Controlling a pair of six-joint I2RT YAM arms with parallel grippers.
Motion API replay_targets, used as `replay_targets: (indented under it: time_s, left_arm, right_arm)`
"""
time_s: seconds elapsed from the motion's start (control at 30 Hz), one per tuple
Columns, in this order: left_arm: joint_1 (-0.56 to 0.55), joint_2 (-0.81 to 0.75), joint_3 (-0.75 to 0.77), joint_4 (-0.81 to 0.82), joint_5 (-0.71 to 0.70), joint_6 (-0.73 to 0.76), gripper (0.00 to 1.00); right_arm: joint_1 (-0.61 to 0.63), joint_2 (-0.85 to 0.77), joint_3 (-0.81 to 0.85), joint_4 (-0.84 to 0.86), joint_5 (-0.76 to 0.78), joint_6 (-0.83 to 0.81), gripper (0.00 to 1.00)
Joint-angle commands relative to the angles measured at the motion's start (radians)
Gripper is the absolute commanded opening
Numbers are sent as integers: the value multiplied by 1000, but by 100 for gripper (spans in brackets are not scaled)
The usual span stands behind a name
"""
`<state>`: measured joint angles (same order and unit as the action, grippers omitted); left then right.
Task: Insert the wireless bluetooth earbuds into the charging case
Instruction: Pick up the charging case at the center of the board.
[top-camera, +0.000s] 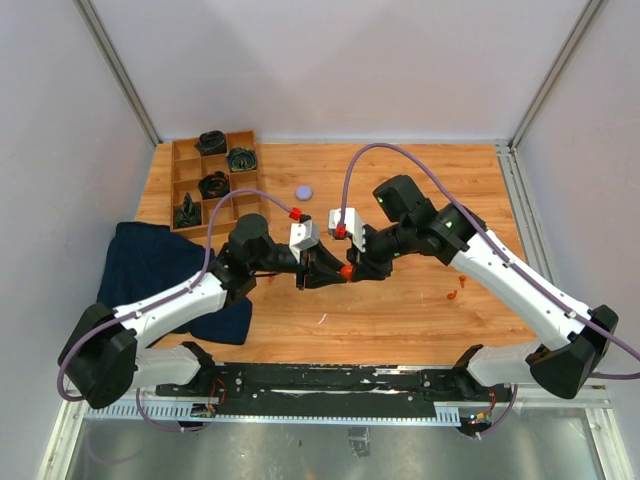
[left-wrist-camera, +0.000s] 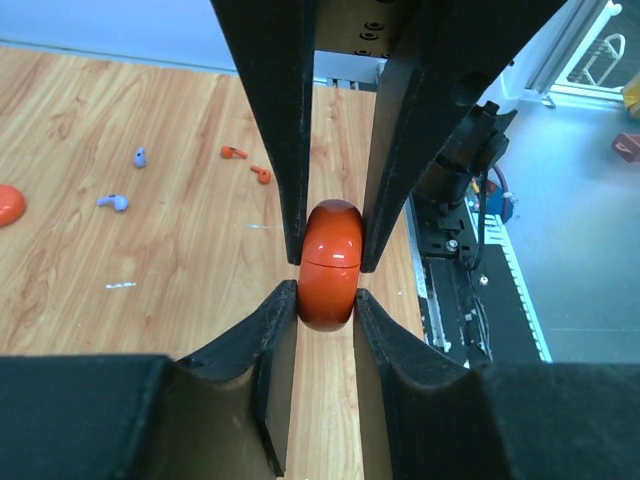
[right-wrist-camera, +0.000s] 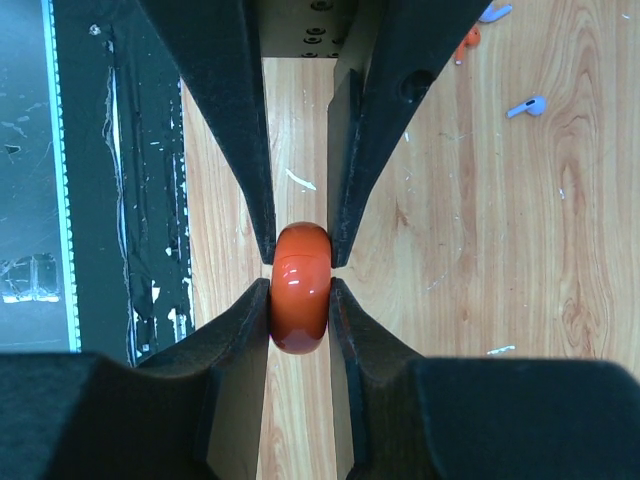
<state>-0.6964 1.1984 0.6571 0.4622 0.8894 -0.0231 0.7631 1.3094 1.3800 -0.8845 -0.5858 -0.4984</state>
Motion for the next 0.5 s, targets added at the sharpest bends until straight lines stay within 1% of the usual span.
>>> replay_targets:
  time_s: [0.0, 0.07, 0.17, 0.27, 0.37, 0.47]
  left_arm:
    - [-8, 12, 36, 12, 5, -28, 26]
    - [-8, 7, 36, 12, -8, -32, 23]
    - [-8, -5, 32, 15, -27, -39, 18]
    - [-8, -17, 15, 36, -60, -62, 12]
    - [-8, -35, -23, 90, -103, -101, 10]
    - [-8, -62, -70, 178, -149, -149, 8]
  right_arm:
    - [-7, -4, 22, 4, -22, -12, 17]
    - [-7, -11, 14, 13, -19, -12, 20]
    - [-8, -21, 9, 21, -13, -12, 28]
    - [-11, -47, 5, 32, 0, 2, 33]
    - [-25, -108, -44, 101, -5, 35, 42]
    - [-51, -173, -111, 195, -46, 82, 46]
